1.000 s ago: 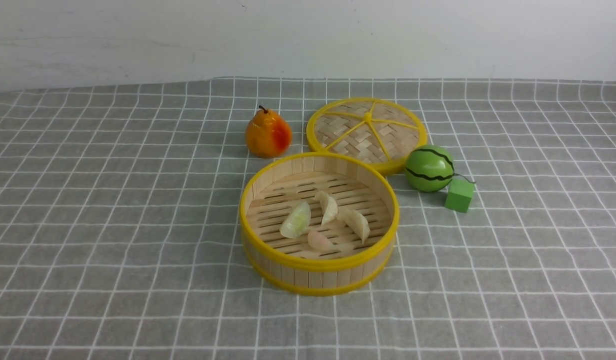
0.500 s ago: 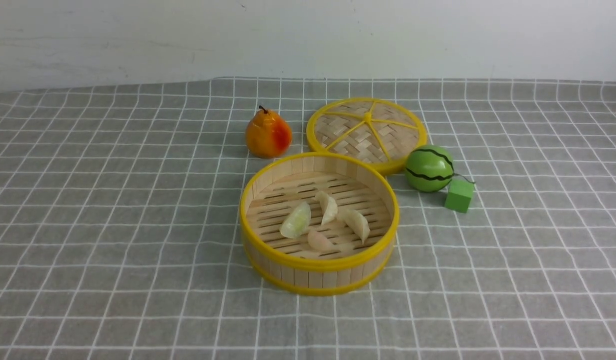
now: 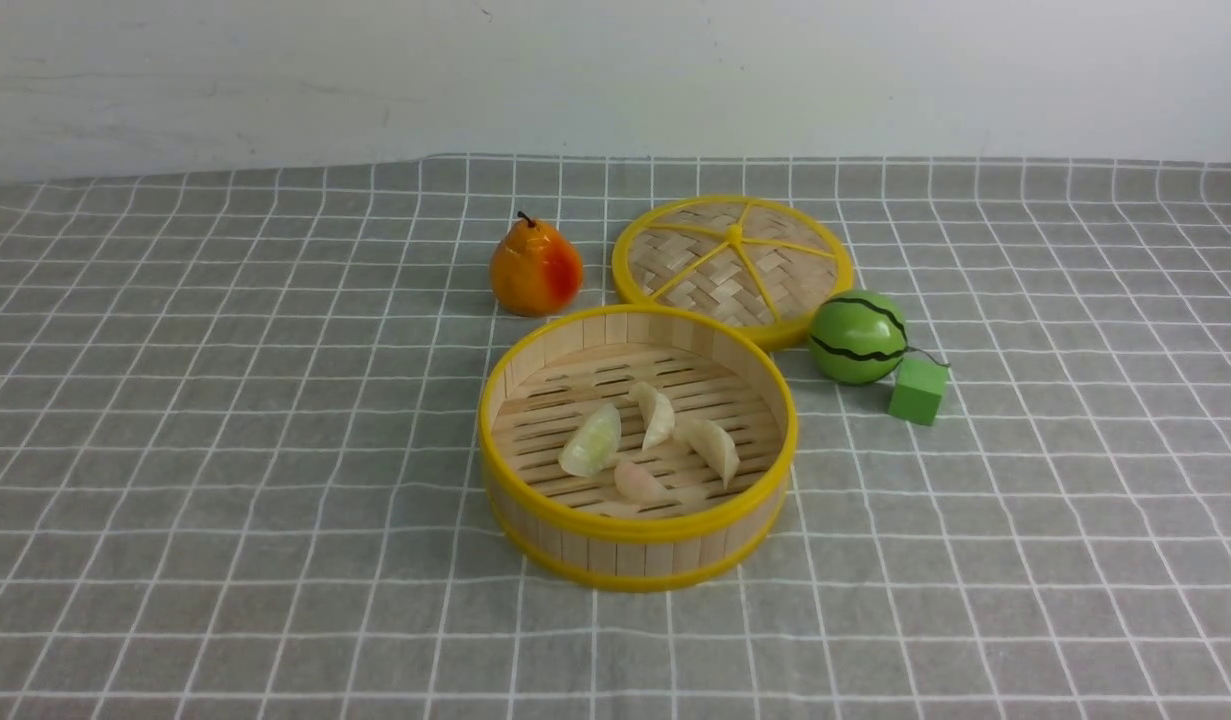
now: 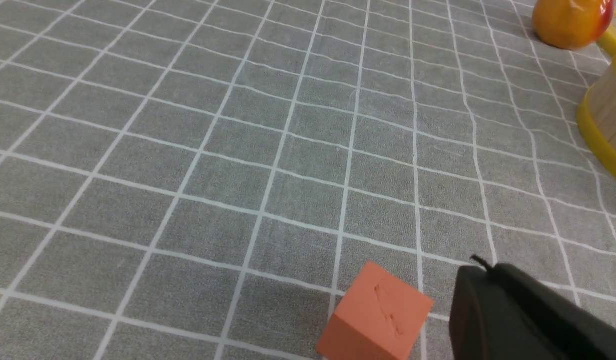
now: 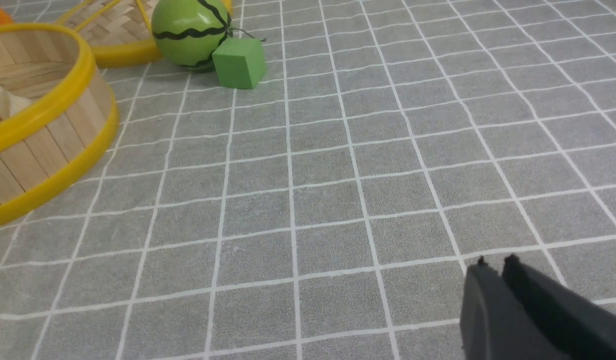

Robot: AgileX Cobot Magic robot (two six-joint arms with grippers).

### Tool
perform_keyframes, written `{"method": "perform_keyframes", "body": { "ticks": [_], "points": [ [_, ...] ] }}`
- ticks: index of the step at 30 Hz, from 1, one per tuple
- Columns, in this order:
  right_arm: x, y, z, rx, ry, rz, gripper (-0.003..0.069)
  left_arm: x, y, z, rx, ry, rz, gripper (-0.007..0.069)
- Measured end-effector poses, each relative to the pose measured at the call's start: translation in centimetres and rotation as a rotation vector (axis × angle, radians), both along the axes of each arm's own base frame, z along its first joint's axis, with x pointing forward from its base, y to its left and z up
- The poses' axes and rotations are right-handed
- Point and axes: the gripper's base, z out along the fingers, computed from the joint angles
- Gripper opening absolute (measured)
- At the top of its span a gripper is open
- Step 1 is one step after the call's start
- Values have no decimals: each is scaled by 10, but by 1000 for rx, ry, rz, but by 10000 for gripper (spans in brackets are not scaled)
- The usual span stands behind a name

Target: Put the dumplings into the steamer on the table with the grey tablecloth.

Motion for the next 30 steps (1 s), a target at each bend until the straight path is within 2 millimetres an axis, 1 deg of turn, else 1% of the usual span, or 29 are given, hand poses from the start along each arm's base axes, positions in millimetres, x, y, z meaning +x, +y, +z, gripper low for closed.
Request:
{"method": "perform_keyframes", "body": {
  "ticks": [30],
  "points": [
    [0,0,0,0,0,0,70,0,0,0,0,0,0,-11]
  ]
}}
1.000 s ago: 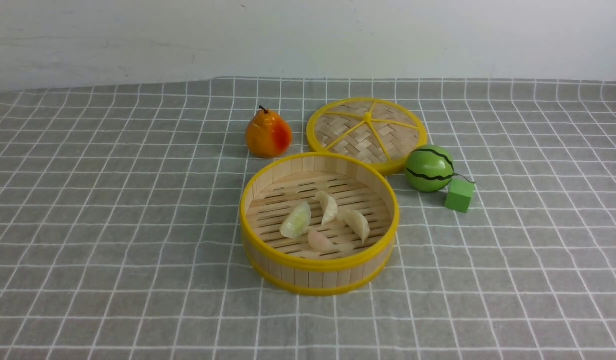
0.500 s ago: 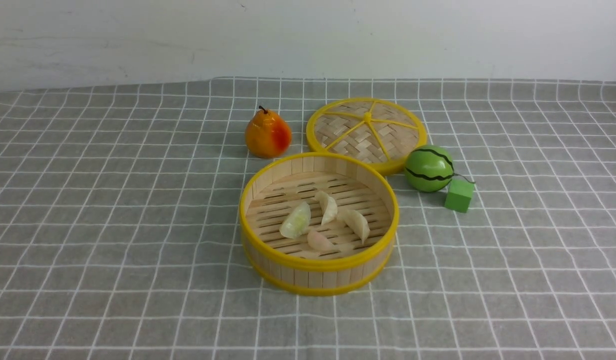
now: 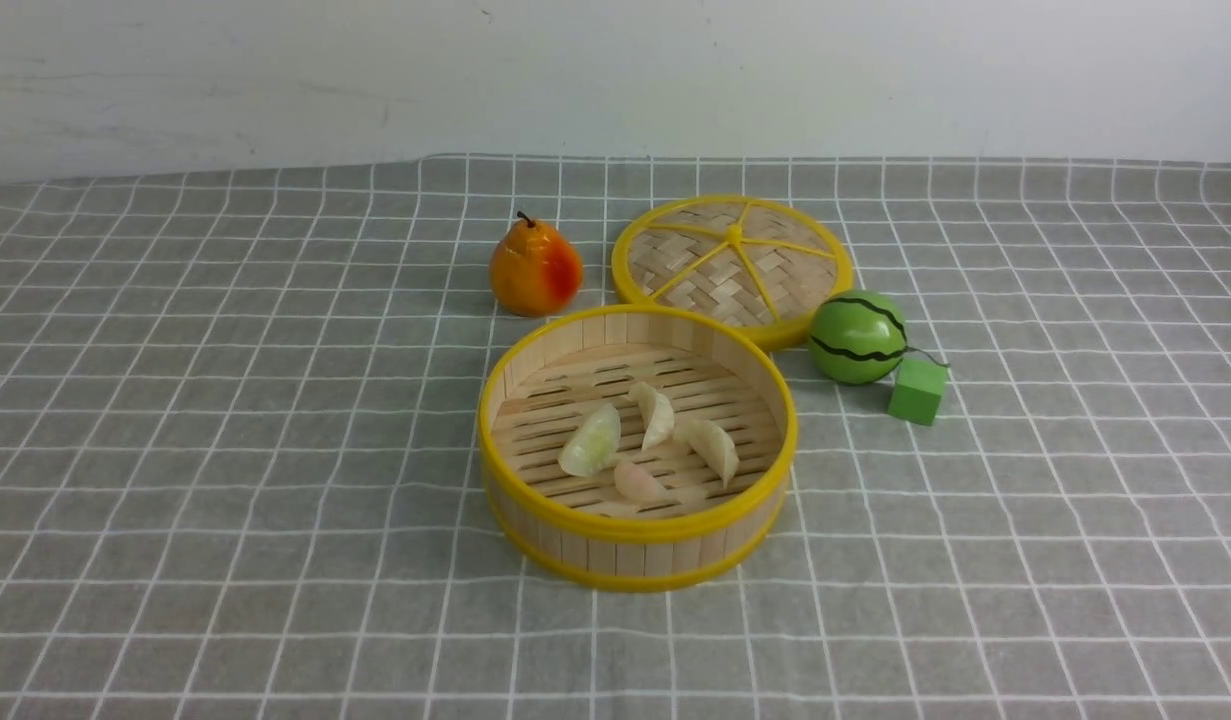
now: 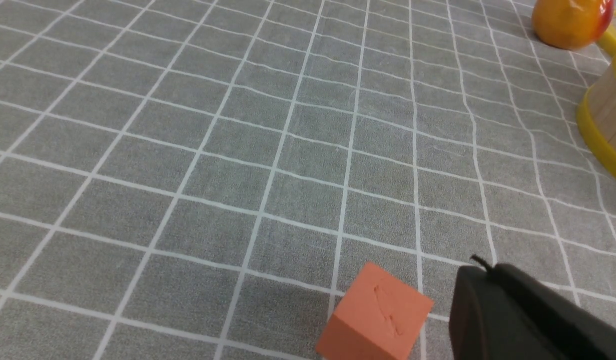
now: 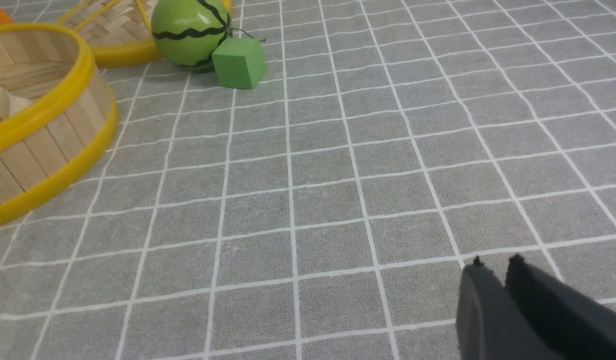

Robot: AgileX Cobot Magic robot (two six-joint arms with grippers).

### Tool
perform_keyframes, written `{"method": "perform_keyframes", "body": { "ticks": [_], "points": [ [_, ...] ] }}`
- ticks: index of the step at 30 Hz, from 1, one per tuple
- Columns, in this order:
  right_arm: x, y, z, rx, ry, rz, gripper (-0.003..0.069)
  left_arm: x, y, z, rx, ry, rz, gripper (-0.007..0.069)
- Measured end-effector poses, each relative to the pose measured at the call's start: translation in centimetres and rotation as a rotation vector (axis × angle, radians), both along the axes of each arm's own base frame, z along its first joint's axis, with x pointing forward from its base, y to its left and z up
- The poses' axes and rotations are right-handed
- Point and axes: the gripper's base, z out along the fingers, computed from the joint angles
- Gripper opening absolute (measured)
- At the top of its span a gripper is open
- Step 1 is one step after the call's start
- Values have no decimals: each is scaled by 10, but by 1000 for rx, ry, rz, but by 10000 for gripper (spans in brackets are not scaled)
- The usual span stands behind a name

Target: Put the dumplings into the steamer on the table with the grey tablecloth.

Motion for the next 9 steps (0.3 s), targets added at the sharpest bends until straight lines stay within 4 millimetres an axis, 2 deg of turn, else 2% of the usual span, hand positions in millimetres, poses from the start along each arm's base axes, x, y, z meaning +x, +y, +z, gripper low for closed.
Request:
{"method": "perform_keyframes", "body": {
  "ticks": [9],
  "points": [
    [0,0,0,0,1,0,83,0,0,0,0,0,0,-3]
  ]
}}
